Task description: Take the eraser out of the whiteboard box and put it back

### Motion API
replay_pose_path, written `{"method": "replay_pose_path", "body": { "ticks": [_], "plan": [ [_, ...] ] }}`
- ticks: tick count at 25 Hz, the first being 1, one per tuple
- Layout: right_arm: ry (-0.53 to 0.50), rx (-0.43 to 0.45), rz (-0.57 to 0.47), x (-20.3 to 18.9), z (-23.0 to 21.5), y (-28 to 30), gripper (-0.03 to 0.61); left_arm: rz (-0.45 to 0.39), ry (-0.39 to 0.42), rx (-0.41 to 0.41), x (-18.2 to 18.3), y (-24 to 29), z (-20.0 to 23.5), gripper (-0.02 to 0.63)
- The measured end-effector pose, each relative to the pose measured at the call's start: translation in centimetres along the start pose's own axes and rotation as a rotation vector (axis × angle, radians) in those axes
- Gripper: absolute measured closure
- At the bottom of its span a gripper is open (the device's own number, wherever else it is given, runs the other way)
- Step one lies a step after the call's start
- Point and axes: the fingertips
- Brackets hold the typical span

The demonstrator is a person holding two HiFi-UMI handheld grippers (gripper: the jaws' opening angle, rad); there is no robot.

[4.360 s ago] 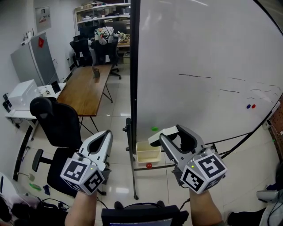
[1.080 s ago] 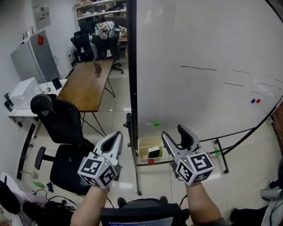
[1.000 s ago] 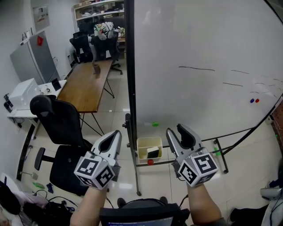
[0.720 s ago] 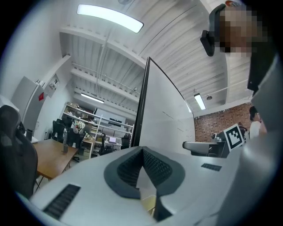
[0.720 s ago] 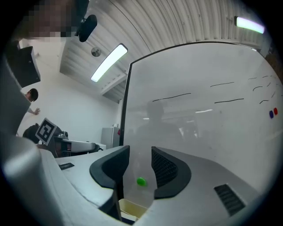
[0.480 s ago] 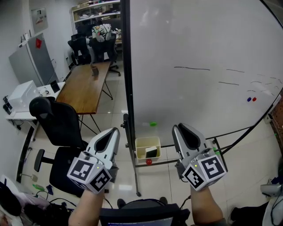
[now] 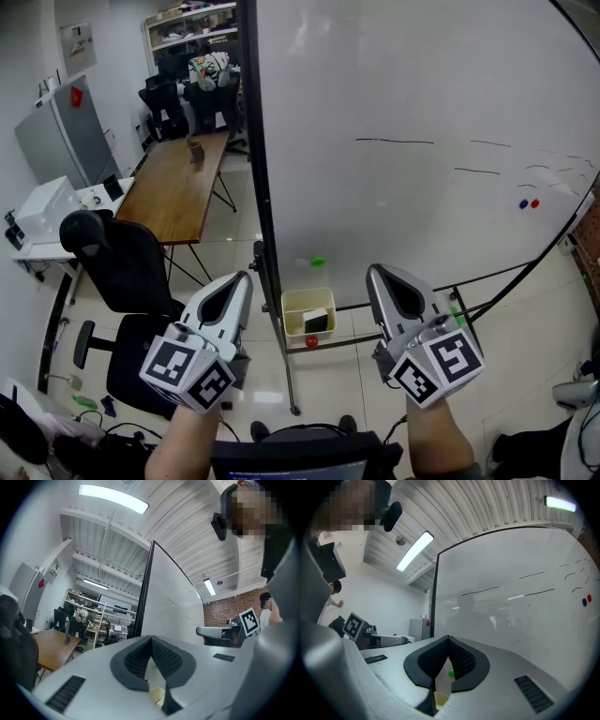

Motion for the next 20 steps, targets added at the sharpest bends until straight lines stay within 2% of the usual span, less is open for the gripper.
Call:
{"method": "replay_pose_path", "body": {
  "ticks": [10,20],
  "plan": [
    [0.03,-0.018,-0.012,1.1,-5.0,-3.4,0.554,0.03,0.007,-0.02,-2.0,2.5,-5.1,0.58],
    [0.055,0.063,-0.01,2.9,-12.2,-7.2,0.554,0.026,0.041,0.037,-5.0,6.1,-12.1,0.58]
  ]
}}
Point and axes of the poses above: the fingertips, and each gripper's own axes: y forward along the fingers, z to its left, x out of its top, and after that the axes turned 15 degrees about -z, right-handed
